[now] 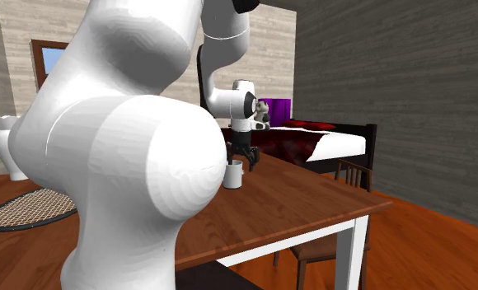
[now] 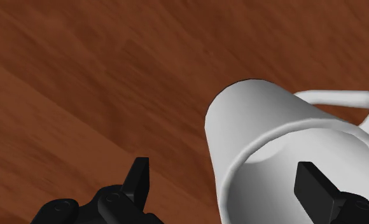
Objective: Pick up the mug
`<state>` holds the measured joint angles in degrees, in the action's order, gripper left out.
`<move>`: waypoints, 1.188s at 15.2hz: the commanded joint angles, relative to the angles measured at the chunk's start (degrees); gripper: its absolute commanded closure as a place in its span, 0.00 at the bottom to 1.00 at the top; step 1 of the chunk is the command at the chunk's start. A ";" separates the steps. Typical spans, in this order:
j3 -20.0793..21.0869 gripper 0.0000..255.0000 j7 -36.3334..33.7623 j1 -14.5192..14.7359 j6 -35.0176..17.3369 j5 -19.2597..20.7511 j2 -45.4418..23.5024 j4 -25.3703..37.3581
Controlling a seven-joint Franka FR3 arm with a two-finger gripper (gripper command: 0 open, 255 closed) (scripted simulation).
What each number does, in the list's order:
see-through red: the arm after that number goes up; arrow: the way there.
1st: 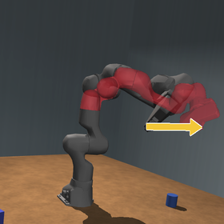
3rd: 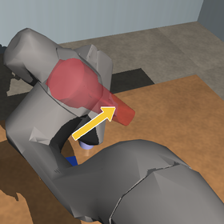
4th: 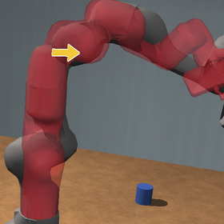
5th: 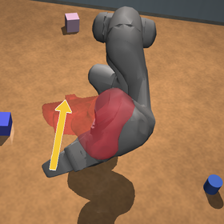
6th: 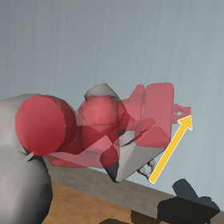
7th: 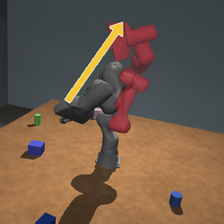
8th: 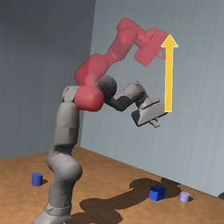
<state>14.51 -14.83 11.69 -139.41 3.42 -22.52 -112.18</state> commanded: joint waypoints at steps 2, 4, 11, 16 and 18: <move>-0.17 0.00 -0.15 0.16 -0.86 0.30 -1.00 0.16; -0.17 1.00 -0.18 0.18 -0.89 0.30 -0.98 0.11; -0.17 1.00 -0.19 0.18 -0.88 0.31 -1.01 0.15; 0.19 1.00 0.15 -0.13 1.61 -0.32 0.97 0.70; 0.35 1.00 0.30 -0.26 2.87 -0.62 1.90 1.04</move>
<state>14.79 -14.61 11.49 -137.13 2.93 -21.01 -111.34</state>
